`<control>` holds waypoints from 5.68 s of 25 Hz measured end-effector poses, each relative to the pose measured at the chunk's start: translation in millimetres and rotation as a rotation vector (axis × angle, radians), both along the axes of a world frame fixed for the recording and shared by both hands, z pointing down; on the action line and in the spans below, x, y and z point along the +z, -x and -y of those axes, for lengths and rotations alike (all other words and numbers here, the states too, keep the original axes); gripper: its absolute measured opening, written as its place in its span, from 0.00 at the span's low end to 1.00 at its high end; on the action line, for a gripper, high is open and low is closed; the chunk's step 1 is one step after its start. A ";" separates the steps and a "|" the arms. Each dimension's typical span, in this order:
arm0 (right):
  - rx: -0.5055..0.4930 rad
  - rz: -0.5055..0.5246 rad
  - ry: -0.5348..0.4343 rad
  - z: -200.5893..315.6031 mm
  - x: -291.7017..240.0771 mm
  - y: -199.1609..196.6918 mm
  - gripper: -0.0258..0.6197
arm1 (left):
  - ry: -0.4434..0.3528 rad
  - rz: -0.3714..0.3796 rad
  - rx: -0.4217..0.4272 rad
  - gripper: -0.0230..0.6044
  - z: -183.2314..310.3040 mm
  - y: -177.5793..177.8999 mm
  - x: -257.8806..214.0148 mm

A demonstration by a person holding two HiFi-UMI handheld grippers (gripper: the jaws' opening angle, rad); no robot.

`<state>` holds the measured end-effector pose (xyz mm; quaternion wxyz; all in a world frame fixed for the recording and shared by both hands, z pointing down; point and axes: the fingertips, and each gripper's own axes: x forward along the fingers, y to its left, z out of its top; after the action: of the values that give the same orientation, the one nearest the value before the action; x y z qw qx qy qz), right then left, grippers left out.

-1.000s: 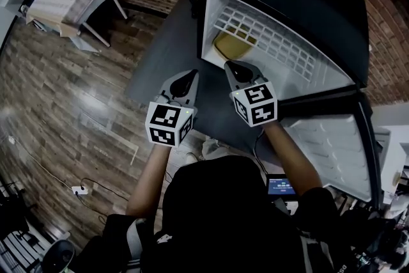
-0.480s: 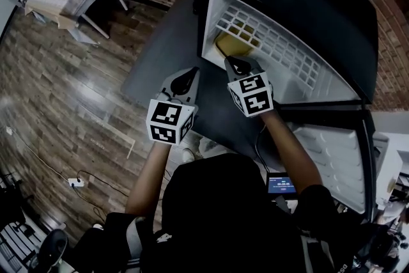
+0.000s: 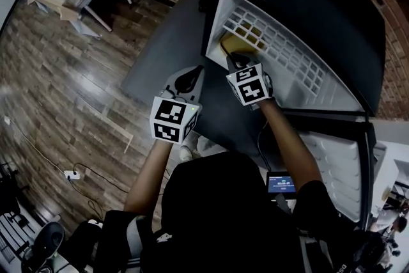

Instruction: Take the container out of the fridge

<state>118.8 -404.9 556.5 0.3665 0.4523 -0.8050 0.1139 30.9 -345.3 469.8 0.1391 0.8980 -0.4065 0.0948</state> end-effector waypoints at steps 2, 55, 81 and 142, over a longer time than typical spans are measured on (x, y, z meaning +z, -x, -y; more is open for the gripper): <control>-0.007 -0.014 0.015 5.3 7.7 -1.4 0.11 | 0.005 0.004 -0.005 0.06 -0.5 2.1 2.2; -0.096 -0.250 0.128 23.0 72.9 -7.1 0.12 | 0.063 0.027 -0.077 0.06 -9.5 35.7 25.1; -0.152 -0.260 0.093 -41.4 43.2 9.7 0.12 | 0.035 0.007 -0.036 0.06 -42.4 40.0 6.9; -0.099 -0.119 -0.106 -216.7 -76.0 103.2 0.12 | -0.099 0.021 0.068 0.06 -174.0 97.0 -47.9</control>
<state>15.7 -188.2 480.5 0.3946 0.4365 -0.8081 0.0258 -66.0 -171.3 421.8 0.0872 0.9160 -0.3815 0.0885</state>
